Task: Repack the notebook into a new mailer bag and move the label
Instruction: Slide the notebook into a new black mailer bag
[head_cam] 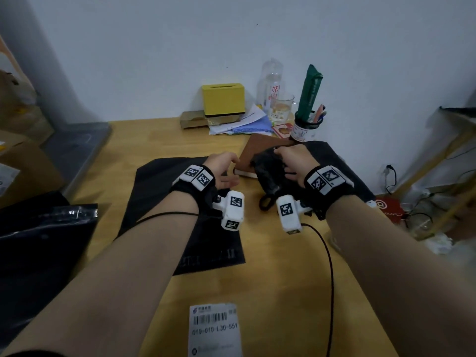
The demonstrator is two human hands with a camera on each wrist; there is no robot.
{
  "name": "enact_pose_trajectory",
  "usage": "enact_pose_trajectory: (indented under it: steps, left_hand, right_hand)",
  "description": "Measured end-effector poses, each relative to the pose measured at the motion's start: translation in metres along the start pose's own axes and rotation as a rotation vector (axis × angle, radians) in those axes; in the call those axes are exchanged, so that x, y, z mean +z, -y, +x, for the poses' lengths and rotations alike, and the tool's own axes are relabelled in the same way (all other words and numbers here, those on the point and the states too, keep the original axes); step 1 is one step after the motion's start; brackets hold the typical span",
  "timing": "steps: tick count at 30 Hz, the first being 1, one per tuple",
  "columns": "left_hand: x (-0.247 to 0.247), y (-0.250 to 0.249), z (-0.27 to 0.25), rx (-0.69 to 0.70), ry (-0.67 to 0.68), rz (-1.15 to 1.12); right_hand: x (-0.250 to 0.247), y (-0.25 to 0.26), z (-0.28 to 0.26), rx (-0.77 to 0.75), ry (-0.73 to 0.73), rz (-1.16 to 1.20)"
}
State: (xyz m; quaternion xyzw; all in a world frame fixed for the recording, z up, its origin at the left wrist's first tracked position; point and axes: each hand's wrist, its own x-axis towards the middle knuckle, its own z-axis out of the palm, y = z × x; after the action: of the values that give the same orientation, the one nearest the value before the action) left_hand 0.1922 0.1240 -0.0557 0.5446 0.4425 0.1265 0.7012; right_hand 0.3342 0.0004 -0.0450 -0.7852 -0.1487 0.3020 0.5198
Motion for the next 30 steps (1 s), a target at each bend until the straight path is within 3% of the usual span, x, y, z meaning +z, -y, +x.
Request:
enact_pose_trajectory:
  steps: [8, 12, 17, 24, 27, 30]
  left_hand:
    - [0.02, -0.013, 0.028, -0.004, -0.059, 0.076]
    - [0.029, -0.012, 0.035, -0.06, 0.016, 0.185]
    - [0.031, -0.006, 0.028, 0.065, -0.104, 0.06]
    - [-0.038, -0.008, -0.008, 0.192, -0.255, -0.039]
    - [-0.077, -0.005, -0.024, 0.218, -0.255, -0.189]
    - [-0.109, -0.003, -0.049, 0.24, -0.215, -0.316]
  right_hand:
    - [-0.004, -0.019, 0.024, 0.036, 0.008, -0.035]
    - [-0.005, -0.016, 0.017, -0.005, -0.011, -0.087]
    - [-0.002, -0.014, 0.011, 0.004, 0.004, -0.081]
    - [0.012, -0.004, -0.015, -0.047, 0.007, -0.179]
    - [0.022, 0.001, -0.029, -0.068, 0.021, -0.233]
    - [0.035, 0.011, -0.053, -0.233, -0.037, -0.177]
